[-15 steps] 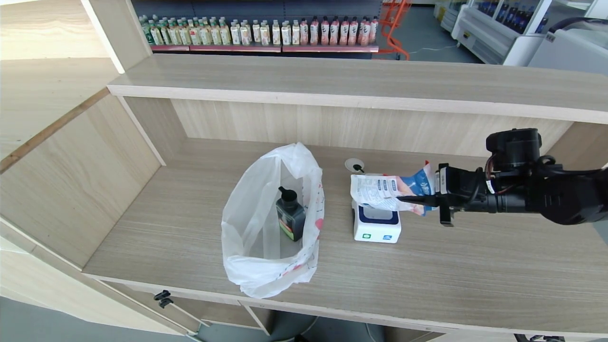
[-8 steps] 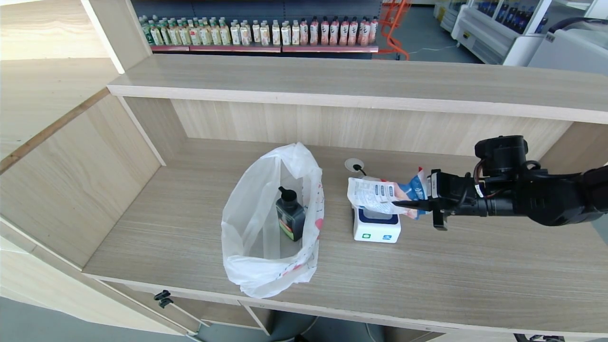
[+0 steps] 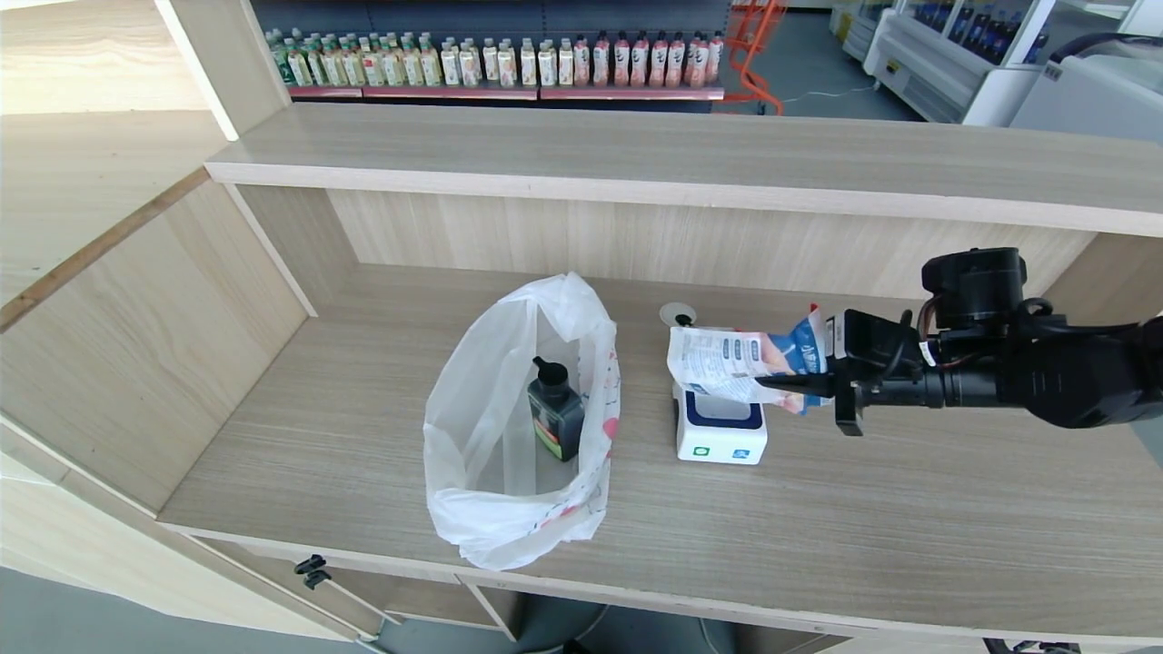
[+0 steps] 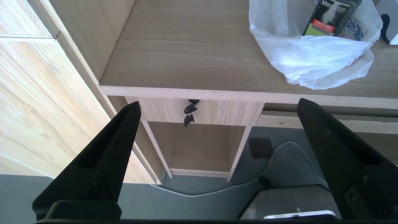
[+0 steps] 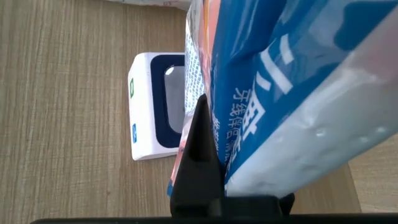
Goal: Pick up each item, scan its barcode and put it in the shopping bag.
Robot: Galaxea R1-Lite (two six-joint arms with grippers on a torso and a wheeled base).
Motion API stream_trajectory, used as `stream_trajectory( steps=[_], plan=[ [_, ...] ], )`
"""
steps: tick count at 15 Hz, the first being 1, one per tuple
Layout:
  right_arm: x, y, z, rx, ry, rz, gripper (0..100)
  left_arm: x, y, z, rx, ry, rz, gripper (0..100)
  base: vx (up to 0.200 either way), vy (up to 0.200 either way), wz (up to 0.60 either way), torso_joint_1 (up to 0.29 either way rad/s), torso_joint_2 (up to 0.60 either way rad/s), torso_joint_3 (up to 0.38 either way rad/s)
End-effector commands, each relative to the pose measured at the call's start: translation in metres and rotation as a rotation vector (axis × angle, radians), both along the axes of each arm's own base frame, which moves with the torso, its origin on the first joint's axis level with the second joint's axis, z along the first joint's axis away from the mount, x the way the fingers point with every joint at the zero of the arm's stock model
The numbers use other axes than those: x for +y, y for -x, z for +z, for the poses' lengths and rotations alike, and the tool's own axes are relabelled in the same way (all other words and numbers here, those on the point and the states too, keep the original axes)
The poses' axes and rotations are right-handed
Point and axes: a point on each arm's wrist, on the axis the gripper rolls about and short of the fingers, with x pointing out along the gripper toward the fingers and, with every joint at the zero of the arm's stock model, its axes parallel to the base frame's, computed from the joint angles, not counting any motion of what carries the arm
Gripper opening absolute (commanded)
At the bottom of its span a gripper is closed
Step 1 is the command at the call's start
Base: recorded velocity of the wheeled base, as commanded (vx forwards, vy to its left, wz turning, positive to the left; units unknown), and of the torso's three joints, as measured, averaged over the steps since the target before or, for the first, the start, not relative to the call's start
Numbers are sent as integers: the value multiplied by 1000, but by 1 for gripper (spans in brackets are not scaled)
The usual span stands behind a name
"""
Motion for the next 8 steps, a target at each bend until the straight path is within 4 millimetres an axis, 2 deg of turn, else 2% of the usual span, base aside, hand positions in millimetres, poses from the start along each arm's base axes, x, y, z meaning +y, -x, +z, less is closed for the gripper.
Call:
stream_trajectory(
  steps=[1, 2, 4, 5, 8],
  plan=[
    [-2, 14, 20, -11, -37, -21, 0, 0, 0, 0, 2, 0, 0, 100, 0, 0, 0, 0, 0, 0],
    [-1, 19, 29, 30, -85, -43, 0, 0, 0, 0, 2, 0, 0, 100, 0, 0, 0, 0, 0, 0],
    [13, 34, 48, 143, -204, -54, 0, 0, 0, 0, 2, 0, 0, 100, 0, 0, 0, 0, 0, 0],
    [26, 49, 72, 314, -370, -134, 0, 0, 0, 0, 2, 0, 0, 100, 0, 0, 0, 0, 0, 0],
    [60, 56, 97, 622, -657, -330, 0, 0, 0, 0, 2, 0, 0, 100, 0, 0, 0, 0, 0, 0]
  ],
)
